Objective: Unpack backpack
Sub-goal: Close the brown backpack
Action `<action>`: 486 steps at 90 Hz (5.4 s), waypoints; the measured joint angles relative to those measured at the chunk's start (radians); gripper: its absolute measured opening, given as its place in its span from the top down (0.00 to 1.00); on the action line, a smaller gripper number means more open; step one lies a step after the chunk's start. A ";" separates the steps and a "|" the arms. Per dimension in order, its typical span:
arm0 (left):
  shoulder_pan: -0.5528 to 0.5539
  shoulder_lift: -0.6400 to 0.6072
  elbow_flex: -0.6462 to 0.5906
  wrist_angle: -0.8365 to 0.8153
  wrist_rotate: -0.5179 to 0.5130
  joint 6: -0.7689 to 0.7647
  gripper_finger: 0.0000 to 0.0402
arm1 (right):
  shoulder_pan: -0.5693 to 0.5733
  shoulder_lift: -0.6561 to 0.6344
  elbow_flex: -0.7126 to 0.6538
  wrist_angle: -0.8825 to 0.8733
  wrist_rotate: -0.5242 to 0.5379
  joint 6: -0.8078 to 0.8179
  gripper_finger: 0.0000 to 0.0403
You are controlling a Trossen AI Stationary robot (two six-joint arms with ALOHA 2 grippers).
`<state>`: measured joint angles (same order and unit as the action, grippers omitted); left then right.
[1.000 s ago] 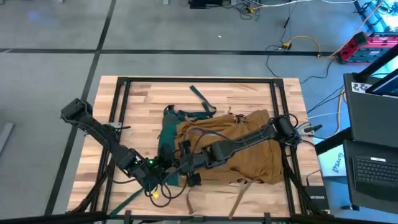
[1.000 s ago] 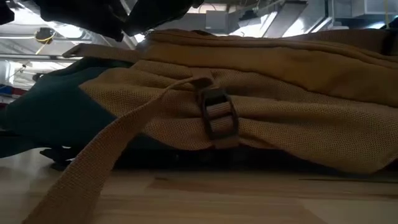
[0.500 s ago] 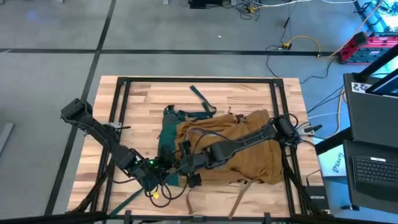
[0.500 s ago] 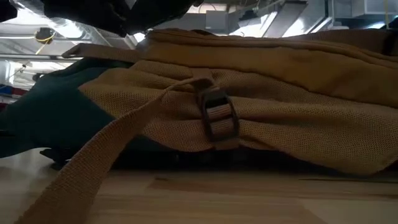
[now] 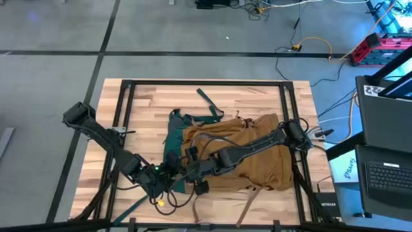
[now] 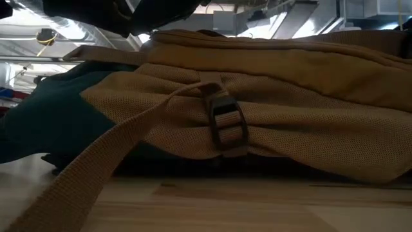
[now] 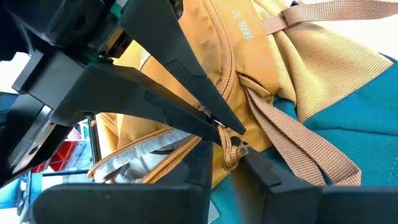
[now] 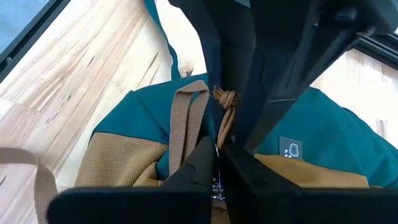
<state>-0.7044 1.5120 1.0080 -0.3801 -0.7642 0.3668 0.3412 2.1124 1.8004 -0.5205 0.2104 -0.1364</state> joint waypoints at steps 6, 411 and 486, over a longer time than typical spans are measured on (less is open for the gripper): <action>0.000 0.000 0.000 0.000 0.001 -0.002 0.90 | 0.000 0.000 0.000 0.000 0.000 0.000 1.00; 0.011 0.000 0.001 -0.058 -0.055 -0.068 1.00 | 0.151 0.115 0.055 -0.178 0.509 0.441 0.80; 0.233 -0.062 0.001 -0.125 -0.141 0.112 1.00 | 0.325 0.151 0.053 -0.202 0.415 0.564 1.00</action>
<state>-0.4713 1.4499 1.0092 -0.5049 -0.9056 0.4792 0.6666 2.2630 1.8538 -0.7221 0.6251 0.4272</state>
